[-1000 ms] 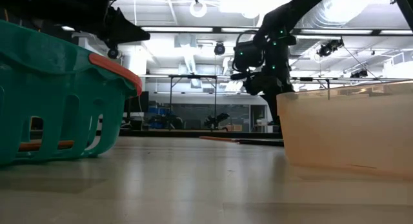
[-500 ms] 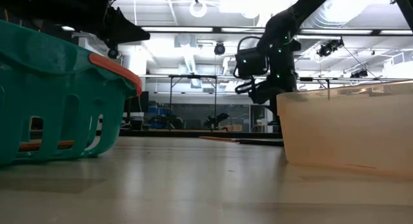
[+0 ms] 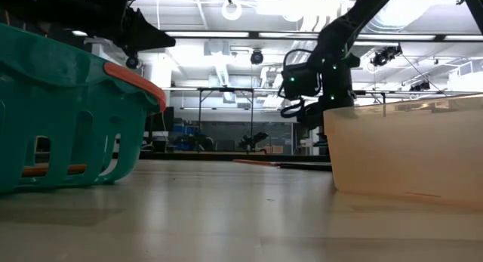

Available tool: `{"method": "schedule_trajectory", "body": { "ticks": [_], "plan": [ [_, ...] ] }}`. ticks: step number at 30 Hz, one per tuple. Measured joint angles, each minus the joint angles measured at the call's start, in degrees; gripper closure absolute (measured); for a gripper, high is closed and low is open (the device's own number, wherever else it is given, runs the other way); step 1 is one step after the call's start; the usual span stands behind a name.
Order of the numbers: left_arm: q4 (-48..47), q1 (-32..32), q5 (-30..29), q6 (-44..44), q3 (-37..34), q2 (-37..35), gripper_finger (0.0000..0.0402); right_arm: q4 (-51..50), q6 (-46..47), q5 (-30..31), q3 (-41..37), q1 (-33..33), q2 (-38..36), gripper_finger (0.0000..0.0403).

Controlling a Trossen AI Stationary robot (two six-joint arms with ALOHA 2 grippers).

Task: Sort pens & pencils
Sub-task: Put the black pen into the orange bin

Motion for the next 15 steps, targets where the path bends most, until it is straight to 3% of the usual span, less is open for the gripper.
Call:
{"method": "schedule_trajectory", "body": {
  "ticks": [8, 15],
  "plan": [
    [-0.02, 0.0, -0.02, 0.06, 0.0, 0.0, 0.0392, 0.41, -0.14, 0.06, -1.54, 0.0, -0.04, 0.0383],
    [-0.48, 0.0, -0.02, 0.05, 0.02, 0.0, 0.0392, -1.88, -0.49, 0.18, 0.34, -0.02, -0.04, 0.0382]
  ]
}}
